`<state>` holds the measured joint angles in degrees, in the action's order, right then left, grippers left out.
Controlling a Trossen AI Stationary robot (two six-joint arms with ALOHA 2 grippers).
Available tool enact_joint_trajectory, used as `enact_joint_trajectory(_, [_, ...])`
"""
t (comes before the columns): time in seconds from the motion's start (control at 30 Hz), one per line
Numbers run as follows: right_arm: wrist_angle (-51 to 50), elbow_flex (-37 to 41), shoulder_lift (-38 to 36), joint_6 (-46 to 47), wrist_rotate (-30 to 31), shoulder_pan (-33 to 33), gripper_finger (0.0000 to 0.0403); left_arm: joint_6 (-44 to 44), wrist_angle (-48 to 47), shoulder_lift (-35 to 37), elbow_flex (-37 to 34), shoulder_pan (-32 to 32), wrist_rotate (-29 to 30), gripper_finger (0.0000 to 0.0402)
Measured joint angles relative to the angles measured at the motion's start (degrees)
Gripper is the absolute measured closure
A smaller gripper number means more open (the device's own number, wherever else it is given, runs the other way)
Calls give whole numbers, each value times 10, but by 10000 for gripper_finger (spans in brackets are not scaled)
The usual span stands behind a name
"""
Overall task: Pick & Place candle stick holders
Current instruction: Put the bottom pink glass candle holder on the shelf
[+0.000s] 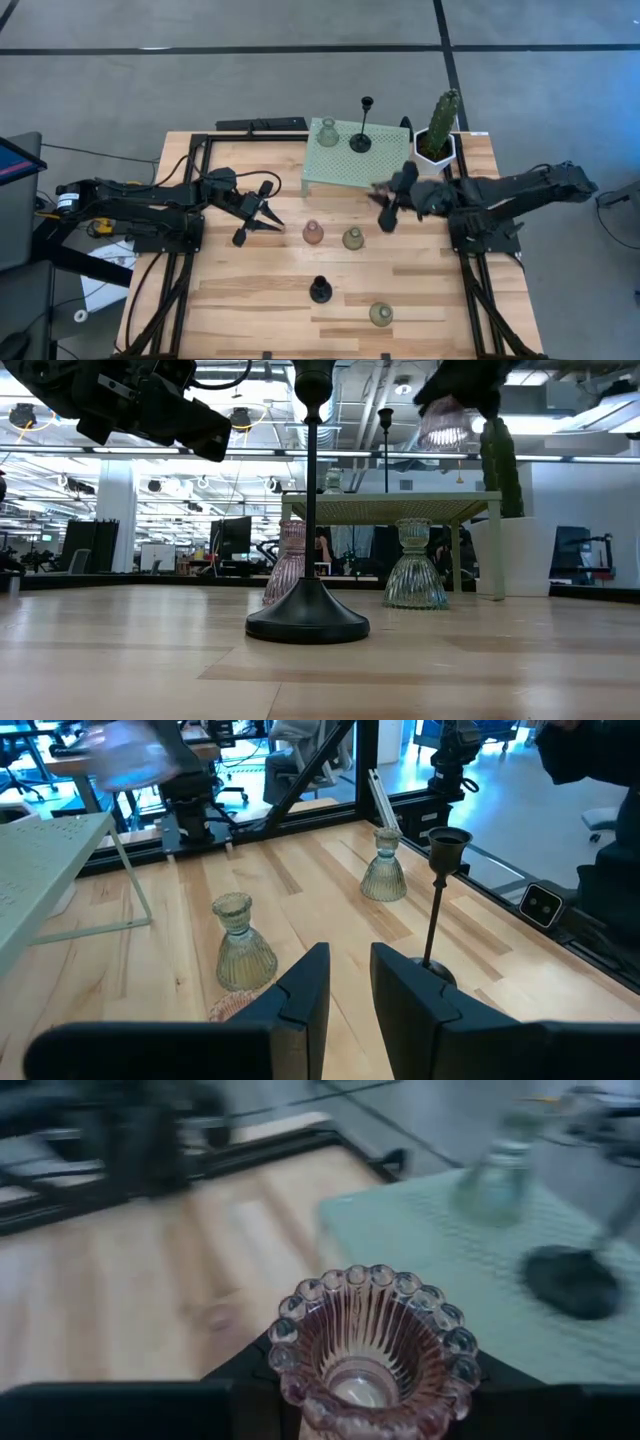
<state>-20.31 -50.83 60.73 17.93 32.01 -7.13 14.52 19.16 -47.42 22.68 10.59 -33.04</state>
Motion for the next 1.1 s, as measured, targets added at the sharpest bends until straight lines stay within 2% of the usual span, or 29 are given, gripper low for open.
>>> enact_joint_trajectory(0.23, [2, 0, 10, -19, -2, 131, 288, 0, 6, 0, 0, 0, 0, 325])
enact_joint_trajectory(0.5, [55, 0, 53, -35, -7, 230, 288, 0, 11, 0, 0, 1, 0, 325])
enact_joint_trajectory(0.9, [98, -1, 142, -35, -2, 321, 288, 0, 15, 0, 0, 3, 0, 325])
enact_joint_trajectory(1.1, [125, -1, 154, -48, -2, 344, 288, 0, 15, 0, 0, 3, 0, 325])
